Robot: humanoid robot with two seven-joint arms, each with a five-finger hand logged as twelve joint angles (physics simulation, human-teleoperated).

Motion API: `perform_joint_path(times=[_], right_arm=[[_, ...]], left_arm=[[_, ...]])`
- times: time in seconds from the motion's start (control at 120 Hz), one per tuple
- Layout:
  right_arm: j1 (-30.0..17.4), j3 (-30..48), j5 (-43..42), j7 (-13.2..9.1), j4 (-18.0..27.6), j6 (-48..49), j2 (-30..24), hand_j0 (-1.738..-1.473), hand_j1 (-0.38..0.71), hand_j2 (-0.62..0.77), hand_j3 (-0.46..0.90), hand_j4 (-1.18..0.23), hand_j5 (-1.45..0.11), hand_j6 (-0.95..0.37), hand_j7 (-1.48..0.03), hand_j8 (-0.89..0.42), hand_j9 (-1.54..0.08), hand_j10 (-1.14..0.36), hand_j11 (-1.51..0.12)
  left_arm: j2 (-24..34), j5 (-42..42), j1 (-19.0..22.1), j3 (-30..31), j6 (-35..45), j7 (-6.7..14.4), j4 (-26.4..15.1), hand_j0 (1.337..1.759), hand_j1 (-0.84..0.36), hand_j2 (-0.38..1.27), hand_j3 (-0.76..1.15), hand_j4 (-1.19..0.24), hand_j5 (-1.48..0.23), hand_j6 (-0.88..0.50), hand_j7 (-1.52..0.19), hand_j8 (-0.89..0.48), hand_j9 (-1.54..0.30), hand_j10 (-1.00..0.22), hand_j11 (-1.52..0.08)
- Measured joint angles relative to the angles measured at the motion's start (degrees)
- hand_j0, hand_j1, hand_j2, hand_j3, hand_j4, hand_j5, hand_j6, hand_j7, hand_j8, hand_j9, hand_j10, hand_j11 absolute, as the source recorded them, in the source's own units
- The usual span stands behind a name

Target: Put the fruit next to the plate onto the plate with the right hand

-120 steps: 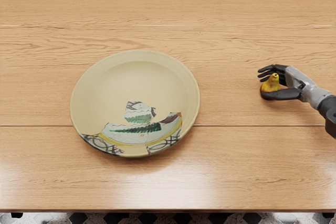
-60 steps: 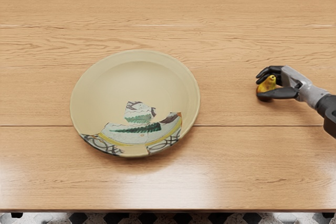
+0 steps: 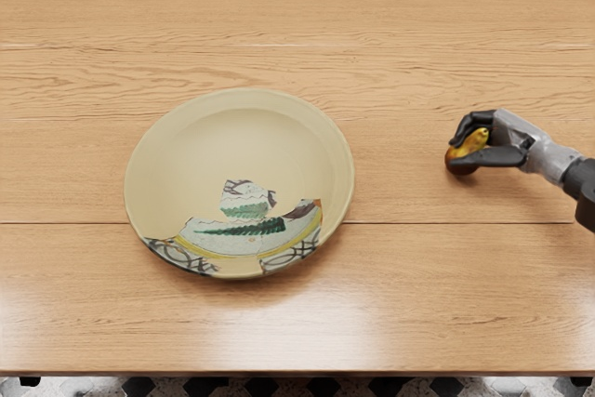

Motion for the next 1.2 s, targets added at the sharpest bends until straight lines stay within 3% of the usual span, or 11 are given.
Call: perform_joint_path(times=[0.392, 0.858, 1.2], right_arm=[[2.7, 0.1, 3.6, 0.0, 0.3, 7.9, -0.7, -1.653, 0.38, 0.28, 0.0, -0.8, -1.05, -0.8, -1.05, -0.42, -1.06, -0.33, -1.05], [4.5, 0.2, 7.7, -0.3, 8.3, 9.5, -3.0, -1.654, 0.38, 0.28, 0.0, -0.81, -1.05, -0.81, -1.05, -0.42, -1.06, -0.33, -1.05], [6.6, 0.2, 9.0, -0.6, 10.1, 9.5, 0.1, -1.654, 0.39, 0.32, 0.0, -0.81, -1.05, -0.81, -1.05, -0.44, -1.06, -0.34, -1.05]], left_arm=[[0.0, 0.0, 0.0, 0.0, 0.0, 0.0, 0.0, 1.658, 0.35, 0.0, 0.0, 0.0, 0.0, 0.0, 0.0, 0.0, 0.0, 0.0, 0.0], [0.0, 0.0, 0.0, 0.0, 0.0, 0.0, 0.0, 1.658, 0.35, 0.0, 0.0, 0.0, 0.0, 0.0, 0.0, 0.0, 0.0, 0.0, 0.0], [0.0, 0.0, 0.0, 0.0, 0.0, 0.0, 0.0, 1.658, 0.35, 0.0, 0.0, 0.0, 0.0, 0.0, 0.0, 0.0, 0.0, 0.0, 0.0]])
